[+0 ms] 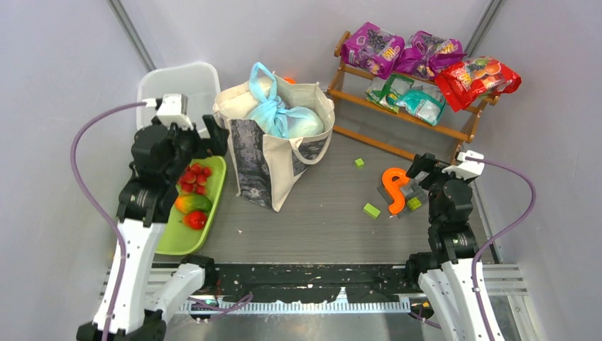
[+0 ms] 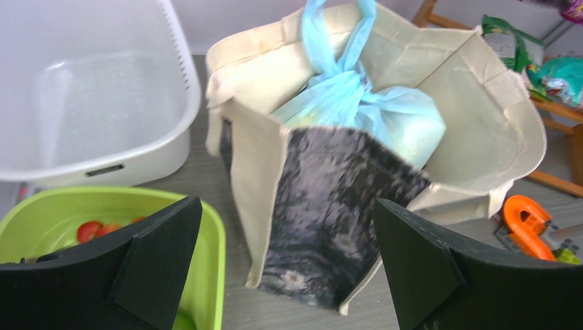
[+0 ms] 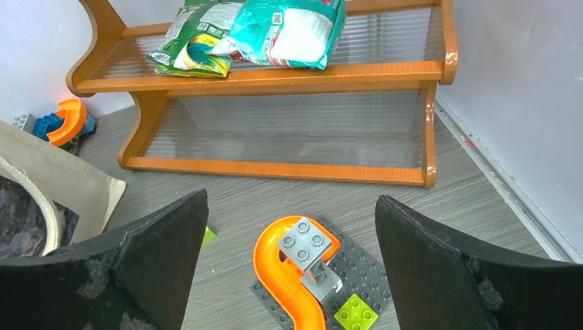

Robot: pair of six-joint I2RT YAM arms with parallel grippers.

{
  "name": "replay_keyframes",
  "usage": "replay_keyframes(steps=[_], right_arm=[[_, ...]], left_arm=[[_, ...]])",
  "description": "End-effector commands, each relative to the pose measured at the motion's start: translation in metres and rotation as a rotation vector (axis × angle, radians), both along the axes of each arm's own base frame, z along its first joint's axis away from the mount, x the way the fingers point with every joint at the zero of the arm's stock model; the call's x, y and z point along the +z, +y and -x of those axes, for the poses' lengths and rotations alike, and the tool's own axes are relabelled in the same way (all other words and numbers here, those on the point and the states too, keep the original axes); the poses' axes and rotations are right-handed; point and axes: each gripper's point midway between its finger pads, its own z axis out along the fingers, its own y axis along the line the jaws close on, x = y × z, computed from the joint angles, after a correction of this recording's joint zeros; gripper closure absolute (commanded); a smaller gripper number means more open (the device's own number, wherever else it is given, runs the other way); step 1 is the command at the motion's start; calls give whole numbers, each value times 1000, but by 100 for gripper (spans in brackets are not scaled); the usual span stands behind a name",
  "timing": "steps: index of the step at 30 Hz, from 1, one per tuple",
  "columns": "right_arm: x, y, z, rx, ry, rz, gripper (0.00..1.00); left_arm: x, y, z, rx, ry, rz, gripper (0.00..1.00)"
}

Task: Untie the knot of the grocery bags and take out the mixed food
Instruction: Adjust the takeout bag at the center of the board.

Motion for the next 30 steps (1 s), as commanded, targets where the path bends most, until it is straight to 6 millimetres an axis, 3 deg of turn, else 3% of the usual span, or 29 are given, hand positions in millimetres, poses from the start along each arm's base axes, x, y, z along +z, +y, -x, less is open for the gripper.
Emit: replay_keyframes(steps=[1, 8, 15, 19, 28, 30], right_arm=[[17, 1, 1, 11, -45, 3, 1], [16, 2, -1, 13, -41, 2, 1], [17, 5, -3, 27, -41, -1, 1], [18, 5, -3, 28, -43, -1, 1], [17, 6, -3, 33, -44, -3, 1], [17, 6, -3, 33, -44, -3, 1]], left_arm=[[5, -29, -27, -105, 81, 63, 1], [-10, -37, -59, -128, 119, 42, 5], [-31, -34, -76, -115, 120, -15, 21], [-33, -29, -87, -84, 142, -41, 37], [-49, -21, -106, -31, 198, -76, 49], [-47, -26, -109, -54, 176, -68, 57]])
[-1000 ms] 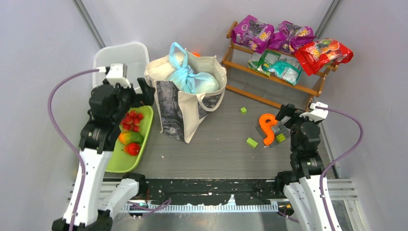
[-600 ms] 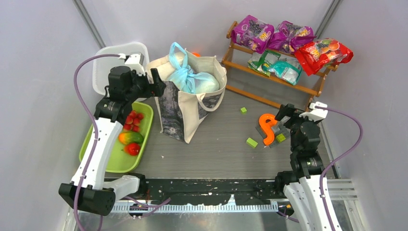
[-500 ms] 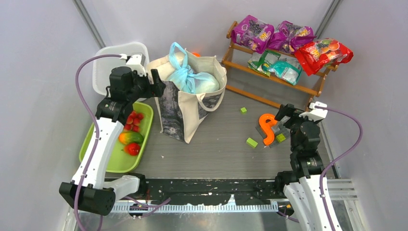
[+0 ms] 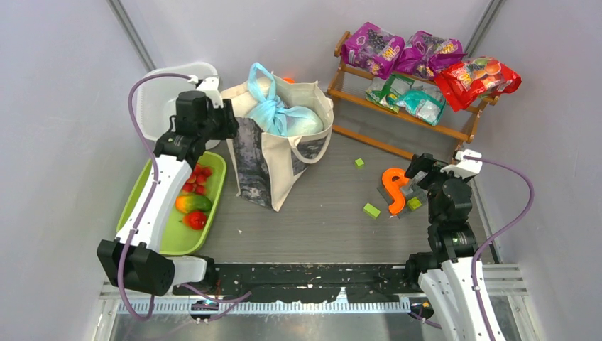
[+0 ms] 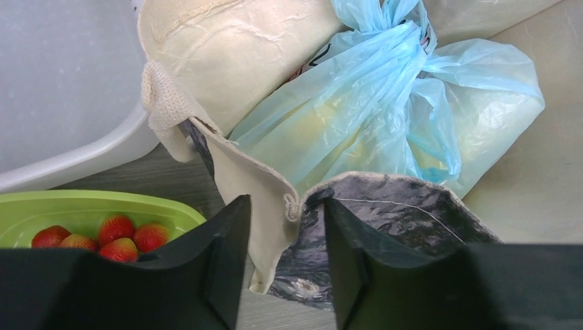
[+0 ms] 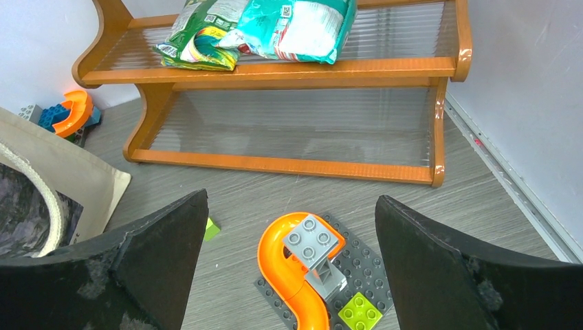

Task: Untie the knot of the grocery bags and take out the mixed food
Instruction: Adjust the takeout bag at the center of the board.

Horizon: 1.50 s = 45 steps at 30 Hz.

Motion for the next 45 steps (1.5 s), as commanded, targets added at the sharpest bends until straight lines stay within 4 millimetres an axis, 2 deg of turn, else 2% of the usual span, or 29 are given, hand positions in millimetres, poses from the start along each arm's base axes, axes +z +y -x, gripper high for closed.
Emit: replay_keyframes(steps=[1, 2, 5, 7, 8, 10, 13, 15, 18, 21, 24, 25, 26, 27, 28, 29, 30, 33, 35, 36, 37, 40, 42, 45], right_arm=[[19, 1, -1, 6, -52, -2, 1], [20, 1, -1, 7, -52, -2, 1], [19, 2, -2, 10, -48, -2, 1], [19, 2, -3, 15, -48, -2, 1], [19, 3, -3, 16, -48, -2, 1], [19, 3, -2, 18, -45, -1, 1], [22, 5, -1, 26, -48, -5, 1], [29, 13, -2, 76, -58, -14, 2], [44, 45, -6, 237, -77, -87, 0], [58, 80, -12, 389, -101, -252, 0], [72, 115, -22, 532, -113, -368, 5], [68, 117, -30, 516, -91, -373, 6], [76, 134, -28, 557, -80, -357, 6], [70, 134, -38, 509, -49, -342, 6], [81, 152, -34, 547, -40, -315, 6], [84, 155, -43, 506, -32, -299, 6], [84, 172, -39, 541, -16, -291, 6], [87, 200, -52, 544, 4, -282, 6], [86, 210, -63, 509, 25, -253, 6], [84, 206, -69, 457, 31, -233, 6], [80, 210, -74, 438, 60, -215, 6], [65, 196, -85, 309, 100, -186, 7], [58, 189, -87, 267, 96, -186, 6], [47, 191, -90, 275, 81, -193, 5]], left_arm=[[28, -2, -10, -18, -106, -2, 61], [26, -5, -9, -34, -108, 4, 64], [24, -9, -10, -58, -108, 6, 81], [23, -9, -8, -63, -108, 1, 96], [22, -9, -6, -66, -108, 1, 100], [20, -10, 2, -80, -113, 10, 100], [25, -20, 24, -134, -136, 50, 100], [24, -25, 41, -171, -152, 61, 100], [18, -25, 61, -183, -170, 70, 100], [6, -24, 78, -205, -158, 66, 100], [-6, -32, 94, -283, -146, 64, 100], [-8, -34, 98, -300, -153, 62, 100], [-9, -34, 100, -312, -165, 56, 100], [-11, -34, 102, -318, -171, 46, 100], [-11, -33, 104, -318, -174, 34, 100], [-10, -31, 105, -315, -176, 23, 100], [-9, -30, 106, -313, -185, 15, 100], [-8, -25, 107, -296, -198, -1, 100], [-11, -22, 107, -275, -194, -8, 100], [-12, -20, 106, -264, -190, -13, 100], [-11, -20, 107, -262, -189, -13, 100], [-11, -23, 109, -271, -193, -10, 100], [-11, -25, 111, -277, -198, -18, 100], [-14, -28, 111, -289, -189, -35, 100]])
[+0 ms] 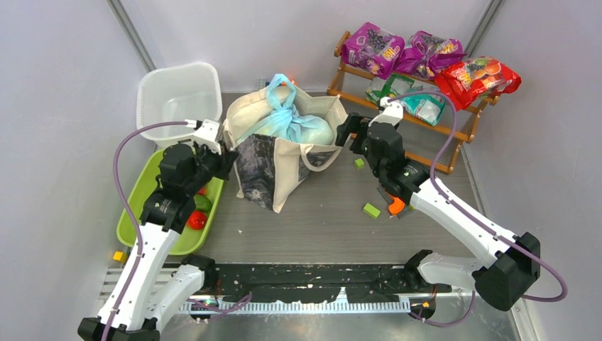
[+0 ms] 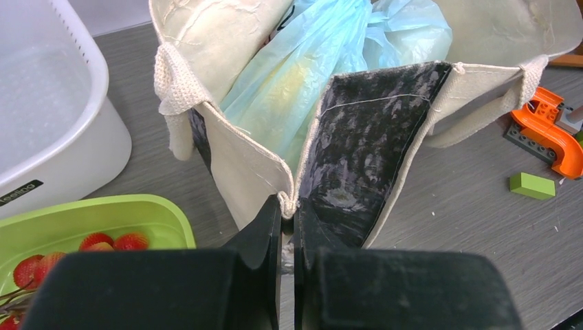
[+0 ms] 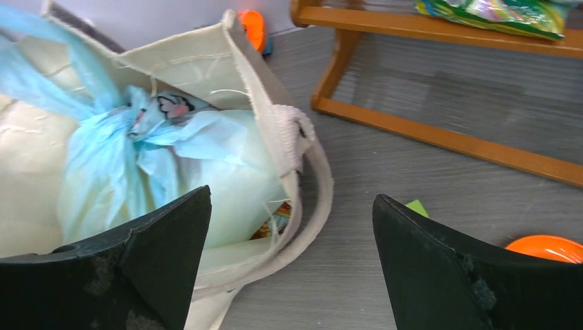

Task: Untie the knot of the grocery bags and take out the mixed food
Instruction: Adjust the takeout bag at the center of the board.

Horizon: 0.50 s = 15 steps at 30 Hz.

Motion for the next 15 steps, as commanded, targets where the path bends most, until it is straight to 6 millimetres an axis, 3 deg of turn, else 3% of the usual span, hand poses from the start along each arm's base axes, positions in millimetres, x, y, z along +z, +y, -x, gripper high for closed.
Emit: replay_keyframes(steps=[1, 8, 10, 12, 15], right_arm=[[2, -13, -9, -95, -46, -14, 11], [-7, -3, -28, -47, -10, -1, 24], [-14, -1, -37, -19, 13, -27, 33], [-16, -1, -46, 7, 14, -63, 49], [-3, -4, -59, 35, -24, -101, 71]], left_arm=[[-17, -5, 10, -30, 58, -39, 100], [-20, -8, 11, -41, 64, -49, 100], [-20, -10, 12, -56, 57, -55, 100], [-20, -14, 14, -80, 52, -63, 100], [-18, -22, 20, -123, 38, -72, 100]])
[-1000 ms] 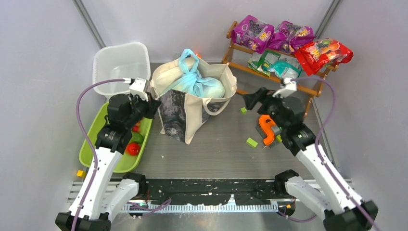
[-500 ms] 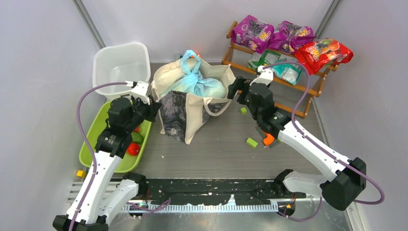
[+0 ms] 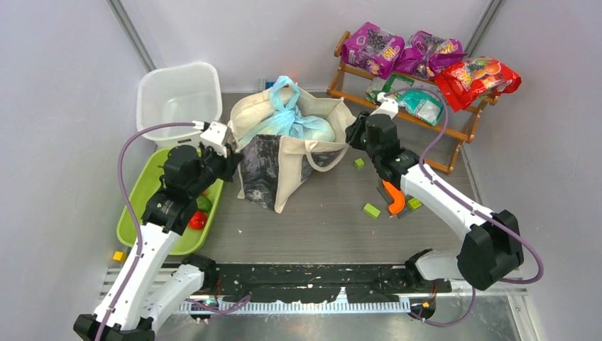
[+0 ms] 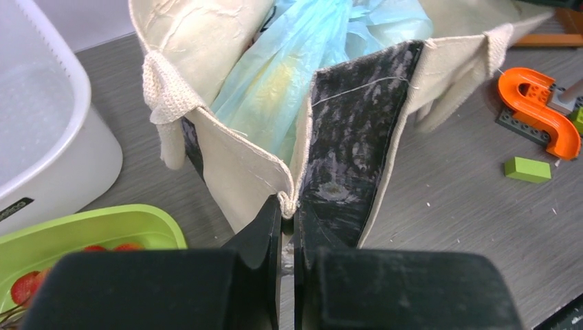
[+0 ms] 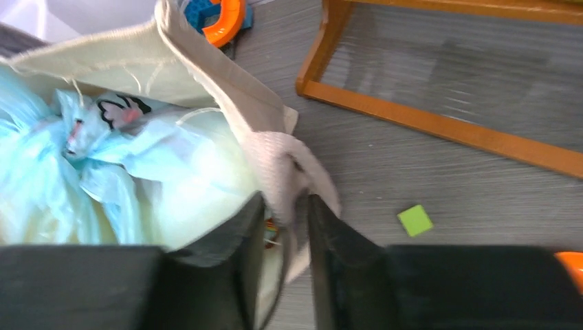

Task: Untie the knot of the grocery bags and take out the mixed food
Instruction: Adjust the takeout bag at the center of the board.

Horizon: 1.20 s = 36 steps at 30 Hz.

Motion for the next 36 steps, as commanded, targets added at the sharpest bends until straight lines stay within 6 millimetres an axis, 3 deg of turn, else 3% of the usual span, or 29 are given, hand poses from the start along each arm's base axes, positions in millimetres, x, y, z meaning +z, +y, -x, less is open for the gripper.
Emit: replay_keyframes(steps=[1, 3, 5, 6, 8, 10, 13, 15, 19, 24, 26, 29, 33, 36], right_arm=[[50, 12, -22, 83, -130, -118, 84], [62, 17, -25, 128, -171, -101, 93], [72, 22, -25, 175, -212, -76, 95], [75, 23, -24, 194, -223, -66, 95], [80, 22, -21, 220, -238, -21, 95], [84, 22, -17, 258, -249, 34, 95], [82, 22, -11, 310, -244, 117, 95], [77, 27, -6, 368, -233, 143, 95], [63, 32, 3, 424, -201, 150, 95], [61, 40, 16, 502, -202, 142, 95], [62, 39, 19, 511, -201, 151, 95], [64, 39, 27, 529, -207, 145, 95], [63, 40, 38, 558, -213, 128, 95], [58, 38, 43, 562, -206, 132, 95]], left_arm=[[-17, -14, 17, -98, 52, -37, 100], [-13, -22, 25, -174, 20, -55, 100], [-7, -29, 34, -236, 0, -48, 96], [-1, -31, 39, -259, -13, -40, 83], [15, -34, 49, -293, -37, -17, 47], [39, -35, 59, -314, -81, 7, 22], [78, -28, 59, -259, -156, 47, 3], [100, -17, 46, -172, -173, 29, 1], [119, 16, -5, 66, -127, -107, 0], [117, 37, -71, 171, -69, -208, 0], [103, 47, -101, 207, 0, -235, 0], [83, 57, -127, 212, 110, -194, 1], [59, 49, -144, 178, 196, -105, 0], [51, 41, -150, 158, 231, -34, 0]])
